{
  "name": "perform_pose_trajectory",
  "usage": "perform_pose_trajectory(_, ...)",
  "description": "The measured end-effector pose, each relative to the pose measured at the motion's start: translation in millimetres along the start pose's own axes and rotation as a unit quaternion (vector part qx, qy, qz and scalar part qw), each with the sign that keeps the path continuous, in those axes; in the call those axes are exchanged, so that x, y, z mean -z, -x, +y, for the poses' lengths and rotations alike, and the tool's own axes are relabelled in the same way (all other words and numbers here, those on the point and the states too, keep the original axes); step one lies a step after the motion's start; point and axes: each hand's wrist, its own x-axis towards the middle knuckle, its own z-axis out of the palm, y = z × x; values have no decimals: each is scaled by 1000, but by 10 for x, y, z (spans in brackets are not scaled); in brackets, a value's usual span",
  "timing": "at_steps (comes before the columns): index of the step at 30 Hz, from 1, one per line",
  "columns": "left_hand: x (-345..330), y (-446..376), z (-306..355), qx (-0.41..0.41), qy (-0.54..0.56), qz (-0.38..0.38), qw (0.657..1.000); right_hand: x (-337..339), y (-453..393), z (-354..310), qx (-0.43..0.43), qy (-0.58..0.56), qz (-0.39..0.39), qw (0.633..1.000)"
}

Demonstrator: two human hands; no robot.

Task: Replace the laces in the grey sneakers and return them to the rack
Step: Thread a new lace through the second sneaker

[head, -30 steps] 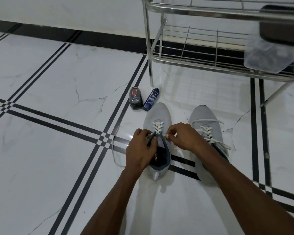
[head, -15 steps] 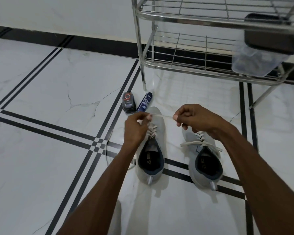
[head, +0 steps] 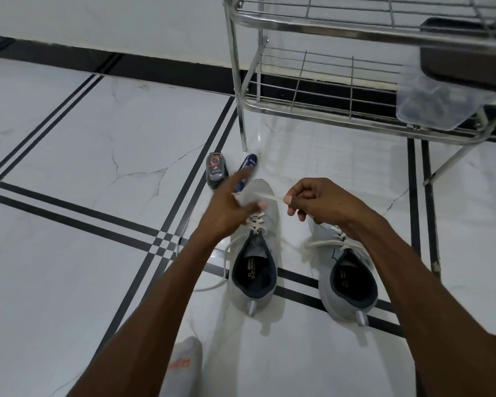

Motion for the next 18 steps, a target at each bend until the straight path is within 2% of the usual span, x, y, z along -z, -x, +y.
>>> perform_pose_trajectory(1, -51, 12, 63, -14, 5, -75, 997, -16, -9, -2, -2, -2, 0, 1000)
perform_pose_trajectory(2, -102, 4, 75, -30, -14, -112, 993, -26, -18, -4, -5, -7, 2, 1000)
perform_pose_trajectory(3, -133, -6, 61, -41, -41, -96, 994, -32, -20, -2, -8, -9, 3, 1000)
perform_pose_trajectory(6, -68, -31, -118, -26, -126, 104, 986, -29, -15, -1, -11, -4, 1, 1000)
perform_pose_trajectory(7, -39, -17, -152, -21, -127, 133, 983, -29, -10, -4, -10, -4, 1, 1000)
perform_pose_trajectory(8, -38, 2, -146, -21, -104, 114, 988, -32, -8, -3, -9, -5, 2, 1000)
perform_pose_trajectory(10, -87, 40, -88, -17, -37, 8, 999, -56, -14, -8, -8, -20, 7, 1000)
perform_pose_trajectory(11, -124, 51, -69, -18, -27, -18, 999, -66, -20, -13, -8, -30, 9, 999)
perform_pose_trajectory(13, -173, 55, -75, -22, -43, 8, 999, -82, -28, -22, -6, -38, -4, 999)
perform_pose_trajectory(15, -169, 58, -110, -9, -31, 45, 998, -108, -19, -33, 4, -38, -50, 998)
perform_pose_trajectory(18, -118, 98, -164, -17, -50, 44, 998, -196, 6, -50, 20, -27, -113, 993)
